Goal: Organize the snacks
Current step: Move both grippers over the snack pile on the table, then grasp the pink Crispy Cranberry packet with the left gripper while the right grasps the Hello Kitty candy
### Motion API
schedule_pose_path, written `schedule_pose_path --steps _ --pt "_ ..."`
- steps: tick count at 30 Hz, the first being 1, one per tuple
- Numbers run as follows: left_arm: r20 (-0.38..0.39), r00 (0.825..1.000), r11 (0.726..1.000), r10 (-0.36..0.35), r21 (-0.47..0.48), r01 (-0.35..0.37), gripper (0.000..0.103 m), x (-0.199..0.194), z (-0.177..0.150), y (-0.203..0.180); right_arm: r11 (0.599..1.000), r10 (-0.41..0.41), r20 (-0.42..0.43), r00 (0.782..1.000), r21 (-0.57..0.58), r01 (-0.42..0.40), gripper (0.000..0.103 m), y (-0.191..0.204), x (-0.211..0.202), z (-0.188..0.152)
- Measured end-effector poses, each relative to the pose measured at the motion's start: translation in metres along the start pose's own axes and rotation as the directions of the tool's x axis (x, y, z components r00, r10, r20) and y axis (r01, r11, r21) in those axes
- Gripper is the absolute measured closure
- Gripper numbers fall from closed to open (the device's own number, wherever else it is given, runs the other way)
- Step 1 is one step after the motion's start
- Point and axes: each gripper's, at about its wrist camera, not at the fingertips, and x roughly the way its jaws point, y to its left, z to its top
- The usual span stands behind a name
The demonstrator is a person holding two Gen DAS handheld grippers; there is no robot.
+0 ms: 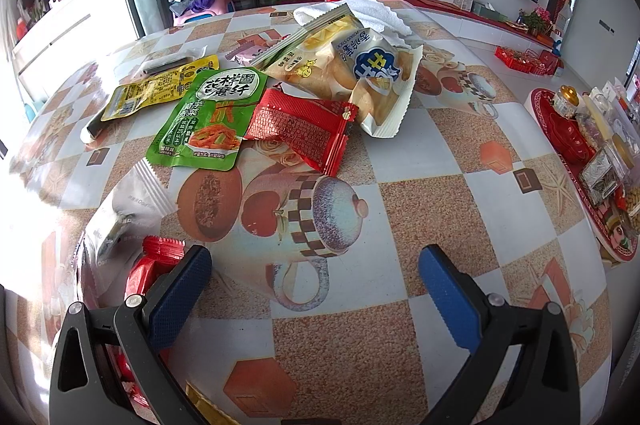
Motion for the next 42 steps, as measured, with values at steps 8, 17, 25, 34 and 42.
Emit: schedule_pose_path --steps 8,17,25,34,42 --pt "-0.065 0.998 1.000 -0.007 0.012 0.008 0.000 0.001 0.006 -0.001 0.999 0.047 -0.040 0.998 -0.001 -0.047 0.000 -0.008 -0.003 -0.009" --pt "-0.223 0.945 0.970 -0.239 0.000 0.245 0.000 -0.023 0.019 0.025 1.000 -0.030 -0.063 0.998 -0.006 0.030 0.000 -0.005 0.006 0.003" --pt "-0.226 0.939 0.939 -0.259 0.169 0.300 0.000 -0.124 0.001 0.073 0.999 0.013 -0.110 0.994 0.034 -0.009 0.000 -0.004 -0.002 0.007" --pt "-0.420 0.905 0.949 -0.062 0.258 0.184 0.000 -0.136 -0.077 0.151 0.986 0.127 -0.174 0.976 0.130 -0.105 0.000 0.046 0.002 -0.044" --pt "-0.505 0.862 0.970 -0.051 0.180 0.163 0.000 -0.119 -0.109 0.167 0.995 0.100 -0.185 0.978 0.032 -0.095 0.000 0.132 0.019 -0.061"
